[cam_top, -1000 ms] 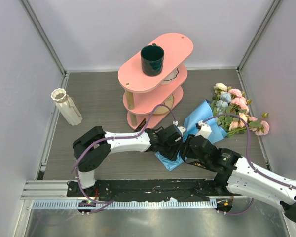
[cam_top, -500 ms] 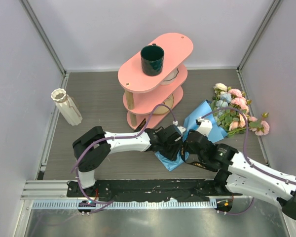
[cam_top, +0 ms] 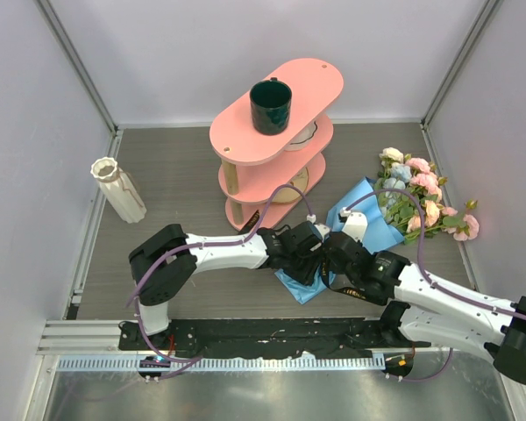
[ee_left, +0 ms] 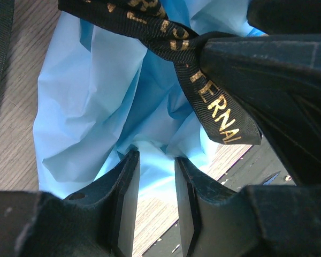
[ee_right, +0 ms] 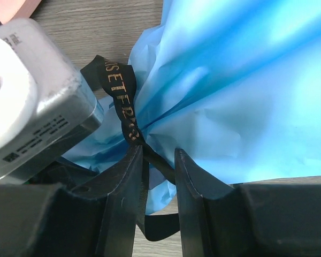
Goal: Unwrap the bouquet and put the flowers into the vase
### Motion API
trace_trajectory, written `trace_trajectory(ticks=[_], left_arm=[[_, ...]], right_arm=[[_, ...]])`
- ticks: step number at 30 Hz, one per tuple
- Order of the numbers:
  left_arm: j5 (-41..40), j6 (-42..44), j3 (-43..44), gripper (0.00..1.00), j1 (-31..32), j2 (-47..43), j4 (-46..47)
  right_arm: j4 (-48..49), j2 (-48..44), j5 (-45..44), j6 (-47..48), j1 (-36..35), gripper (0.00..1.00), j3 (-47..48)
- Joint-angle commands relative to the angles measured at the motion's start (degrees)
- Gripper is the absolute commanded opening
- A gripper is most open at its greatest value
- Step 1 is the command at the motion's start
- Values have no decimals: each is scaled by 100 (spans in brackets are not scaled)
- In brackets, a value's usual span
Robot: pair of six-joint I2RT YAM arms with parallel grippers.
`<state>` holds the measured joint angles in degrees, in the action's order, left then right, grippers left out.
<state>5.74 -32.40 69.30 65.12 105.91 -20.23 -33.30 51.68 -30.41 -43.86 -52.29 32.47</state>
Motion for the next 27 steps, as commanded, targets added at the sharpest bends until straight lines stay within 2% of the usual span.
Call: trace_trajectory(ticks=[1,5,12,21,27], left_arm=[[85,6,110,36,-35,-9,-51],[85,6,110,36,-44,0,-60],[85,-20,110,36,-52,35,-60],[191,-91,119,36,-140,132,-60],[244,-135,110,36,-158,193,-51]], right_arm=[[403,61,132,61,96,36,-4],[544,26,159,105,96,35,-126],[456,9,88,35,96,12,-57],[-9,-597,-114,-97,96,3,110],[-194,-966,-193,-132,88,1,295]])
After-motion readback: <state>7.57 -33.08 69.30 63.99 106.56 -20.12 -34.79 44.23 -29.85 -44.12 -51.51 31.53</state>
